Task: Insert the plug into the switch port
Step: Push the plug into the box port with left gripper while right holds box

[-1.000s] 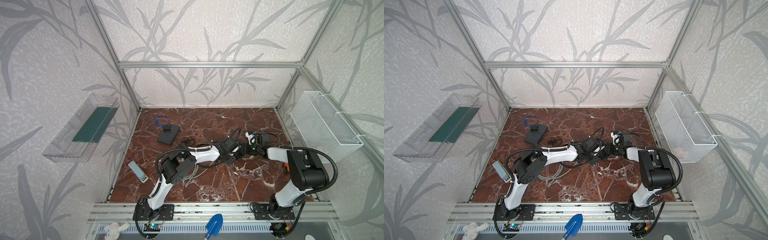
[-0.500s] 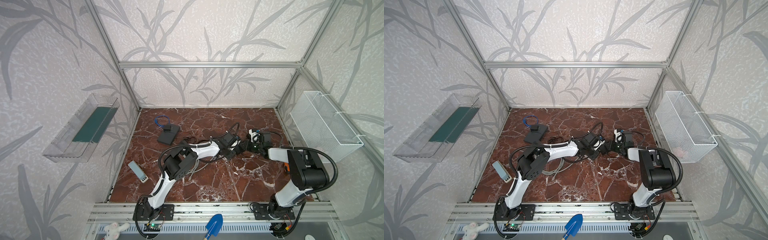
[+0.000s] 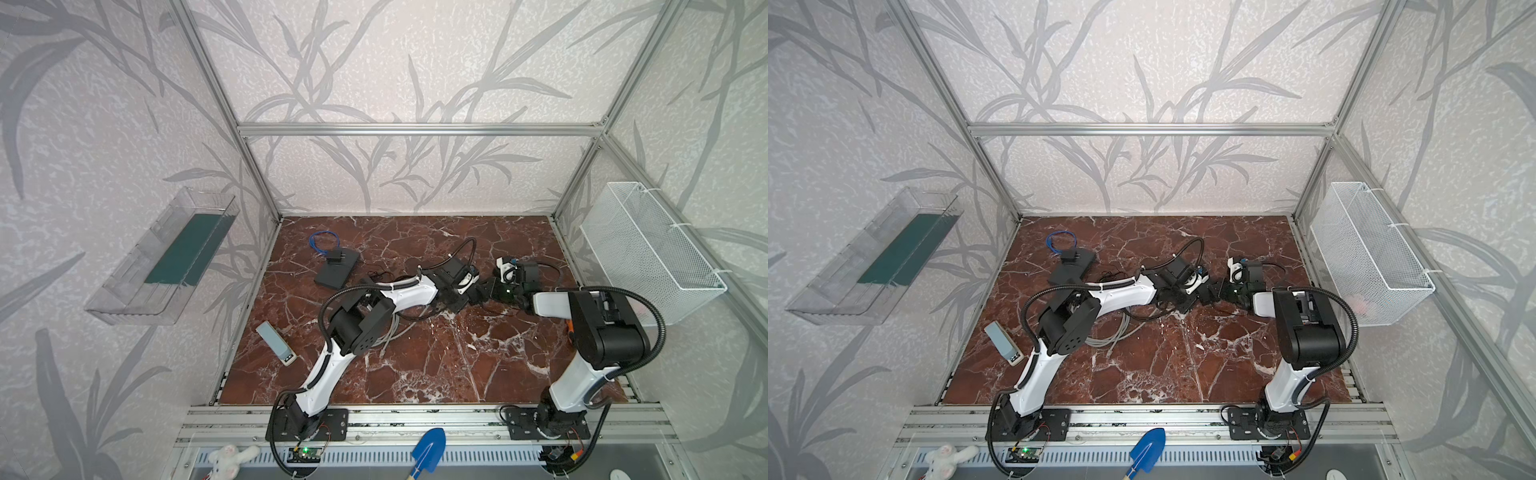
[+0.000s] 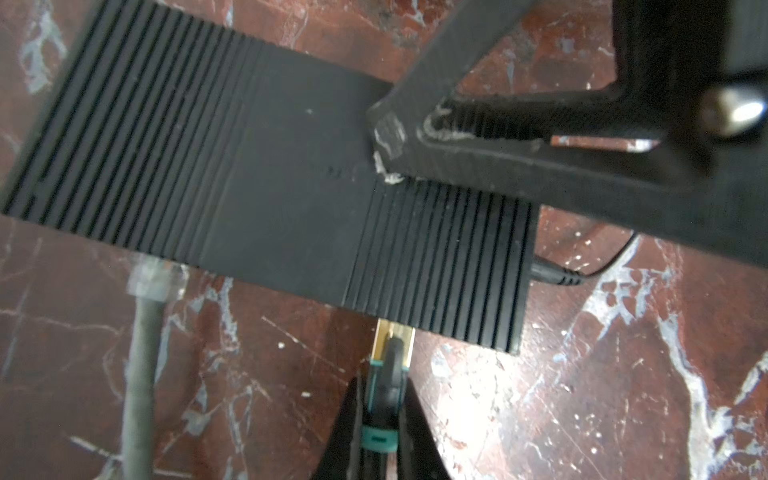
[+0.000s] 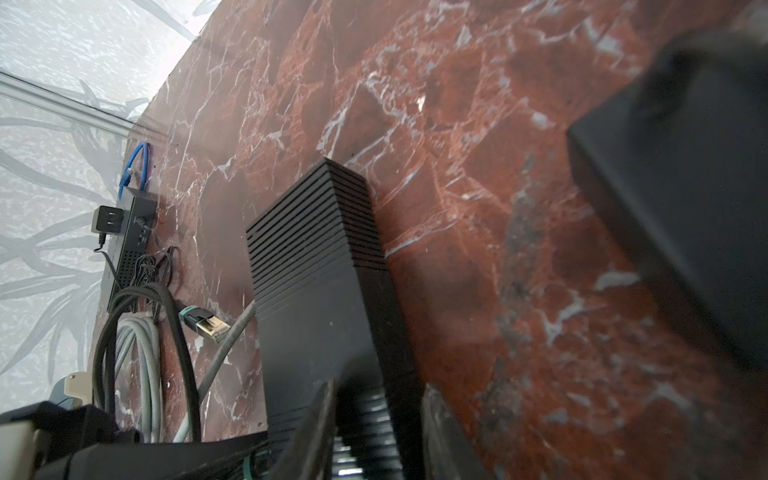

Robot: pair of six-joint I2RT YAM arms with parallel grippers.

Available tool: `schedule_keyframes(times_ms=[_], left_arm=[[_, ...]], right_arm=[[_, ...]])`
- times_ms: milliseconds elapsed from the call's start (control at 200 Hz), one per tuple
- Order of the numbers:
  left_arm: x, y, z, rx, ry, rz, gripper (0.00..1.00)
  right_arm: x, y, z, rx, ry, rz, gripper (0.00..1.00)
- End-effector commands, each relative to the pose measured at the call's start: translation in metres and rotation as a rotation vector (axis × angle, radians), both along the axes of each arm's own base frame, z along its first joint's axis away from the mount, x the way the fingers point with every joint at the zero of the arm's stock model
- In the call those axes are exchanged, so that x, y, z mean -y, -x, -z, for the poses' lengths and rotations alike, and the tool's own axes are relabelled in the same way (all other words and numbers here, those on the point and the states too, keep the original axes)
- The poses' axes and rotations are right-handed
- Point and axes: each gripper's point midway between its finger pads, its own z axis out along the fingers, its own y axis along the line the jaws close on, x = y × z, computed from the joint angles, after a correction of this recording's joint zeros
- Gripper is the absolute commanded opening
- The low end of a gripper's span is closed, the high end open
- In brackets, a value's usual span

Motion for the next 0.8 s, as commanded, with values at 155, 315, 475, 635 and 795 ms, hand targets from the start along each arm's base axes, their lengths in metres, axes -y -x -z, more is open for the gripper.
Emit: schedule_keyframes(times_ms=[155,315,475,635,795], left_arm=[[0.087,-0.014,-0.012,0.149,0.307,0.093,0.00],[0.090,-0.028,-0.017,0.150,0.322,0.060,0.00],[0.089,-0.035,-0.018,0.149,0.330,0.029,0.00],[0.093,-0.035,-0.015,0.128,0.343,0.035,0.00],[0.094,-0.027,-0.014,0.100,0.342,0.038,0.03]], right_arm=[[-0.108,0.149,0.002,-0.508,-0.375,-0.459,0.33],[-0.111,0.152,0.005,-0.531,-0.389,-0.467,0.33],[-0.111,0.153,0.003,-0.530,-0.394,-0.467,0.32],[-0.113,0.152,0.003,-0.531,-0.409,-0.473,0.32],[-0.110,0.149,0.000,-0.519,-0.384,-0.467,0.33]])
